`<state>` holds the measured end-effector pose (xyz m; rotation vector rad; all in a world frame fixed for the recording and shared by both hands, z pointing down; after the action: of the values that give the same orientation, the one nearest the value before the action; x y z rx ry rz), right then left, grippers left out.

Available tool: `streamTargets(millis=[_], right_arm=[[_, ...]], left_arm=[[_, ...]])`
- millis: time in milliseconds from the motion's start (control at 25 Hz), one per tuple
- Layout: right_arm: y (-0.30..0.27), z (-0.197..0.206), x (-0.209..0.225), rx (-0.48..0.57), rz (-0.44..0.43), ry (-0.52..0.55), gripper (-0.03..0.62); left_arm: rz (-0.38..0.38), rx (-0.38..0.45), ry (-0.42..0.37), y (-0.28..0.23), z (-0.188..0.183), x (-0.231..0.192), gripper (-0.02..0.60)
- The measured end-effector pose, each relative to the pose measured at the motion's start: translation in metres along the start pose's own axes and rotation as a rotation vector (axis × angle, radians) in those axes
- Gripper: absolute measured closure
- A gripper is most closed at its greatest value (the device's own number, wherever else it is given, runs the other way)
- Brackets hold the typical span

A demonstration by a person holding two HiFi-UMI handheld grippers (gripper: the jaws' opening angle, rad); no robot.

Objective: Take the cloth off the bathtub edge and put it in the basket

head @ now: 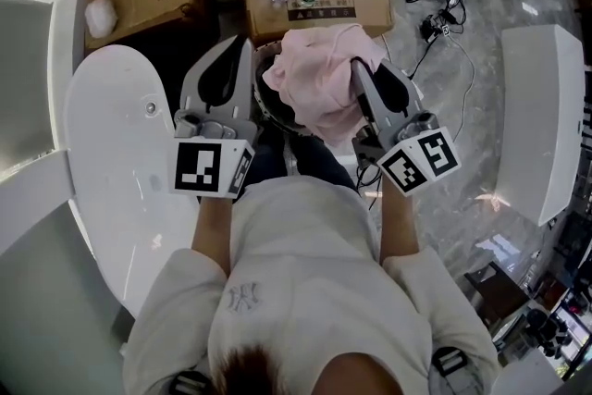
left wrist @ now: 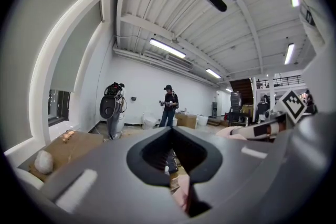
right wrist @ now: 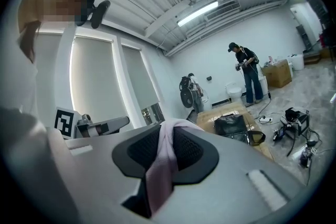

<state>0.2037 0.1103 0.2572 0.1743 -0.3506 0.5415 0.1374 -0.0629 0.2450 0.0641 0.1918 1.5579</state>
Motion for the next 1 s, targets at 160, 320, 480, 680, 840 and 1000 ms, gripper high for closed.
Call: streamTargets(millis=[160, 320, 480, 680, 840, 1000], right_arm=[[-0.002, 0.013, 0.012, -0.051, -0.046, -0.005, 0.526], [-0.002, 0.036, 0.024, -0.115, -0.119, -0.005, 0.526], [0.000, 0.064, 0.037, -0.168, -0.176, -0.015, 0.526], [0.003, 0.105, 0.053, -0.226, -0.183, -0.037, 0.526], [0.004, 0.139, 0.059, -0.269, -0.181, -0.048, 0.526], [0.003, 0.175, 0.075, -0.284, -0.142, -0.067, 0.526]], left_arm=[[-0.055, -0.005, 0.008, -0.002, 0.012, 0.010, 0.532], [-0.134, -0.013, 0.003, -0.001, 0.032, 0.023, 0.532], [-0.199, -0.035, 0.000, 0.006, 0.054, 0.034, 0.532], [-0.251, -0.062, 0.031, 0.013, 0.090, 0.040, 0.532], [-0.264, -0.083, 0.052, 0.016, 0.122, 0.041, 0.532], [-0.275, -0.108, 0.041, 0.015, 0.156, 0.036, 0.532]])
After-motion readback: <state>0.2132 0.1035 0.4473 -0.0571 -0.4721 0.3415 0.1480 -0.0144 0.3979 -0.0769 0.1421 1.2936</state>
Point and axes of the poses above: the fingertips, and each gripper's own axes: y backward along the fingers, x to its right, z out of its underside, the point moved 2 cm from there along y, backward along the fingers, and after that the axes turned 13 degrees about x, right-handed, at the moved point
